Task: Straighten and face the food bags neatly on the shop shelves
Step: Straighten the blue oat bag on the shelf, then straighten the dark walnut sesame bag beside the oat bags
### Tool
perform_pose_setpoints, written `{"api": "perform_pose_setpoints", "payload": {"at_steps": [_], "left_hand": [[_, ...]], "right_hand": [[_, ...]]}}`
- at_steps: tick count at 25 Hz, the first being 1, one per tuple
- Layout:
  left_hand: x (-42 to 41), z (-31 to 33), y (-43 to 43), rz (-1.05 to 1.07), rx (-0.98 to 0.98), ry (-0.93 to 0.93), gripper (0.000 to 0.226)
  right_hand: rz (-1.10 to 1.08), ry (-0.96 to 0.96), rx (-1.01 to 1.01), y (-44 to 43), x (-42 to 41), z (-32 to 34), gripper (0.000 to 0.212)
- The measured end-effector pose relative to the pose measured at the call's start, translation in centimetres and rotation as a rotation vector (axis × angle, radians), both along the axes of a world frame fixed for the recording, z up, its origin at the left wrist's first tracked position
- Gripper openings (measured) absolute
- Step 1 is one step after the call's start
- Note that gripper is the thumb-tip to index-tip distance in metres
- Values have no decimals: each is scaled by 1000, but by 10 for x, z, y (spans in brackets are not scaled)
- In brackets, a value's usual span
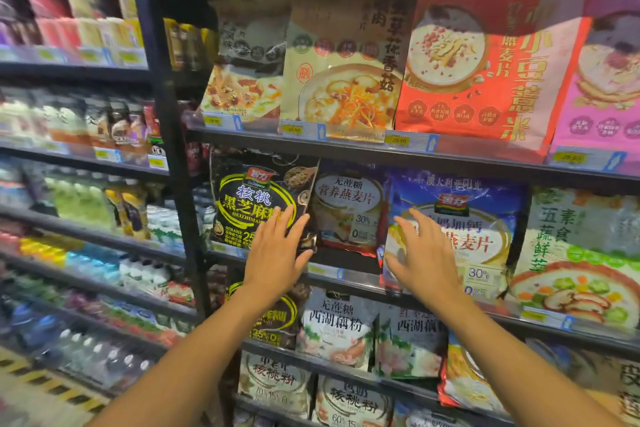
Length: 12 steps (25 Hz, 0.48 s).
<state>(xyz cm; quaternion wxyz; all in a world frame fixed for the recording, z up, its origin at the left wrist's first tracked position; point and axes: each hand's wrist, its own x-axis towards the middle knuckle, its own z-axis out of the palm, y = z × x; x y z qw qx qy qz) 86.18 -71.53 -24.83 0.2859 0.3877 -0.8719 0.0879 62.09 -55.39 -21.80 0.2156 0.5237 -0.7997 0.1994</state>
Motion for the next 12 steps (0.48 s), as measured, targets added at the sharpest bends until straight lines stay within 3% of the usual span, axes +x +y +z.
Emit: {"api": "perform_pose_setpoints", "payload": {"at_steps": [12], "left_hand": [[46,-8,-107,73,125,122,76]], "right_hand": [[43,-31,11,-108,47,-21,81]]}}
